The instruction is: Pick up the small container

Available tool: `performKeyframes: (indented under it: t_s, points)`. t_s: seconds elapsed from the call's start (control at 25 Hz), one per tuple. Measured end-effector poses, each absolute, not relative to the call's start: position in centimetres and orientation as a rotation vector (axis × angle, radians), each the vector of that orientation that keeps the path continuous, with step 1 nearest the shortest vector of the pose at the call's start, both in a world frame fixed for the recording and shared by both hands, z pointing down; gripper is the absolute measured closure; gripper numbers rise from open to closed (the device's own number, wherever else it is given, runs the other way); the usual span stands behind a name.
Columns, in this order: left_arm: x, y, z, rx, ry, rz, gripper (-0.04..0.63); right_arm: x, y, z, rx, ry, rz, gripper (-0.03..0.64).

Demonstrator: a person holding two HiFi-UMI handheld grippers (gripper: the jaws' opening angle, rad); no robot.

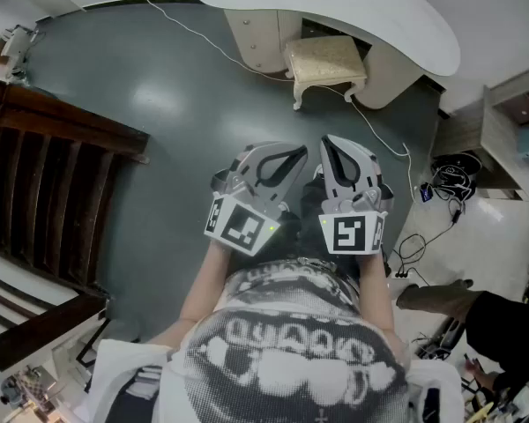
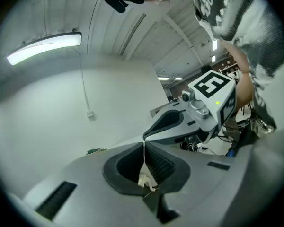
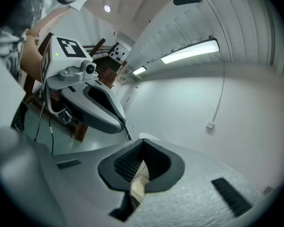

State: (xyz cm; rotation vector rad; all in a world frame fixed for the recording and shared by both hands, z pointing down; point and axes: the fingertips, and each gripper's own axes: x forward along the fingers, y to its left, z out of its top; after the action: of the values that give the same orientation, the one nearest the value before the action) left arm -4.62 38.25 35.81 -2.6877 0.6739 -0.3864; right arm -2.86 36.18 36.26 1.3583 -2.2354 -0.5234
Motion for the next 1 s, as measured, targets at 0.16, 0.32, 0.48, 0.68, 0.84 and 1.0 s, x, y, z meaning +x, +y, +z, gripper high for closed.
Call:
performKeyframes:
  t_s: [0.16, 0.32, 0.48, 0.68, 0.84, 1.0]
  points:
    - [-4.5, 38.1, 35.7, -2.685, 0.671, -0.384, 0.589, -2.9, 36.0, 36.2, 1.364, -2.250, -0.524, 0.620]
    - [-4.0, 37.6, 35.4, -2.681, 0.674, -0.384, 0.589, -2.5, 35.5, 36.0, 1.352, -2.255, -0.553, 0.615]
    - [-3.5, 36.6, 35.5, -2.676, 0.681, -0.386, 0.589, -2.3, 34.6, 36.3, 1.316, -2.242, -0.590, 0.612]
    - [-2.9, 34.2, 35.5, -2.674, 0.707, -0.390, 0.589, -1.7, 32.5, 36.4, 1.282, -2.247, -0.605, 0.612]
    - [-1.8, 31.9, 35.7, -2.678, 0.731, -0.398, 0.589, -0.5, 30.3, 36.4, 1.262, -2.259, -0.604, 0.612]
    - [-0.4, 29.0, 36.0, -2.679, 0.758, -0.409, 0.589, 0.9, 27.6, 36.6, 1.237, -2.275, -0.599, 0.612]
